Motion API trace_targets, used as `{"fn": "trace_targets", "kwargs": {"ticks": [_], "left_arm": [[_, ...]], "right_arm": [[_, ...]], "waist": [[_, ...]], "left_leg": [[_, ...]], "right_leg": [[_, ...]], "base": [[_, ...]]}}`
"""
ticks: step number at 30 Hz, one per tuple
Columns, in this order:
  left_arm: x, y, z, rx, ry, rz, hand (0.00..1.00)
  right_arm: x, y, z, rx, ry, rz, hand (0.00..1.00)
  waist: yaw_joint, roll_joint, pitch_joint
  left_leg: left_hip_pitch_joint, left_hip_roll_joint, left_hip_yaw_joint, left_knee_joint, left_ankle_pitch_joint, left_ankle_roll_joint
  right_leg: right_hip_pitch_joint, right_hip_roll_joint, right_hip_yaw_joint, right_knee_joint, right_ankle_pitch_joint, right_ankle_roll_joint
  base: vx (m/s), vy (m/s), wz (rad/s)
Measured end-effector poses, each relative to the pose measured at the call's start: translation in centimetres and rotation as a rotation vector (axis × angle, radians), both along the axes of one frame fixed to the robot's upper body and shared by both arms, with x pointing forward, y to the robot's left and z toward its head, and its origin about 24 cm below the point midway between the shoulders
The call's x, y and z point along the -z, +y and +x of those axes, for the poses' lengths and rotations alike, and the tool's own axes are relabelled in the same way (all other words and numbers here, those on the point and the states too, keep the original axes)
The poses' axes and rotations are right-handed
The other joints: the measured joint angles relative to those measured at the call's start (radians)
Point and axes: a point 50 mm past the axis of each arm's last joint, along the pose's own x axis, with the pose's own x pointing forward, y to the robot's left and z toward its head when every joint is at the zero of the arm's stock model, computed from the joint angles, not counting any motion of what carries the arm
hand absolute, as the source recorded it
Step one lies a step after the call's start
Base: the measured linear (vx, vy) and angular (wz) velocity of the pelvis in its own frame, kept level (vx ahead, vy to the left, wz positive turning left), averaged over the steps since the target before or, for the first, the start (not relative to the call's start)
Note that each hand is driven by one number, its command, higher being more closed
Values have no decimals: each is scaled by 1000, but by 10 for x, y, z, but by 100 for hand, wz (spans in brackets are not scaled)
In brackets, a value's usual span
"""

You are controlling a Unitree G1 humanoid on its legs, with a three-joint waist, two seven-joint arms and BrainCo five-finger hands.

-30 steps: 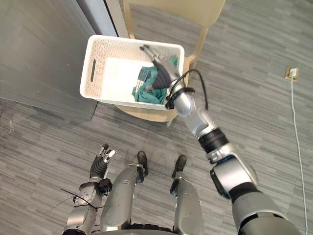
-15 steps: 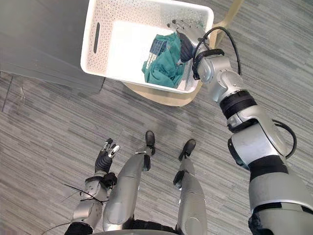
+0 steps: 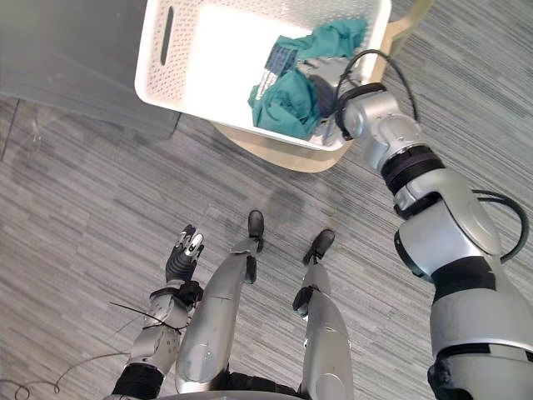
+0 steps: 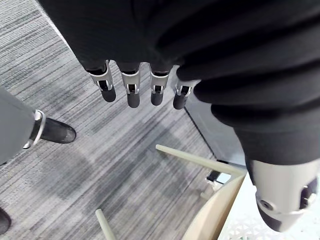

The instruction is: Pick up the laundry basket with both hands and put the clothes into the washing machine.

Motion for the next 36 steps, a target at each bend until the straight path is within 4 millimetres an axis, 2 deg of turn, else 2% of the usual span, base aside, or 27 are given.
{"fn": "trace_targets", "kwargs": {"ticks": [3, 7, 8, 15, 24, 26, 30, 31, 36], "left_arm": [[-3, -5, 1, 13, -14, -41, 0], [-6, -14, 1, 31, -32, -91, 0], [-9, -16, 2, 42, -51, -105, 0], [-17, -24, 4, 61, -83, -142, 0], [-19, -31, 4, 60, -89, -175, 0], [-19, -30, 4, 55, -89, -183, 0], [-19, -31, 4, 53, -90, -188, 0], [-19, -30, 4, 50, -90, -188, 0], [-20, -29, 5, 45, -93, -187, 0]], "right_arm": [[-8, -16, 2, 80, -4, 25, 0], [-11, -27, 2, 133, -4, 64, 0], [-14, -31, 2, 144, -11, 70, 100], [-33, -38, -2, 147, -32, 195, 100], [-45, -35, -5, 66, -113, 422, 100], [-48, -34, -6, 54, -134, 448, 100], [-59, -33, -9, 34, -187, 488, 100], [-69, -29, -11, 17, -211, 490, 100], [-115, -13, -30, -109, -384, 596, 100]], "waist": [[15, 0, 0], [26, 1, 0], [36, 1, 0], [37, 0, 0], [37, -1, 1], [36, -1, 1], [28, -3, 1], [15, -4, 1], [-12, -16, 6]], "left_leg": [[-12, -6, -14, -27, 24, -4], [-12, -18, -33, -75, 55, -12], [-12, -19, -33, -89, 62, -13], [-9, -26, -39, -157, 109, -24], [4, -22, -28, -170, 115, -21], [8, -17, -26, -172, 116, -21], [27, -14, -20, -175, 116, -21], [28, -14, -19, -177, 120, -22], [46, -9, -12, -203, 137, -28]], "right_leg": [[-12, 1, -13, -6, 2, -2], [-19, -3, -33, -16, 5, 2], [-25, -3, -34, -17, 5, 2], [-41, -1, -46, -33, 7, 4], [-40, 2, -34, -36, 18, 11], [-38, 4, -31, -37, 31, 29], [-23, 5, -27, -38, 33, 32], [-23, 6, -28, -38, 33, 32], [-20, 10, -27, -39, 32, 32]], "base": [[12, -31, 18], [12, -10, 16], [13, -7, 4], [13, -5, 5], [10, 5, -3], [13, 29, -5], [0, 34, -4], [0, 0, 0], [-18, 8, -5]]}}
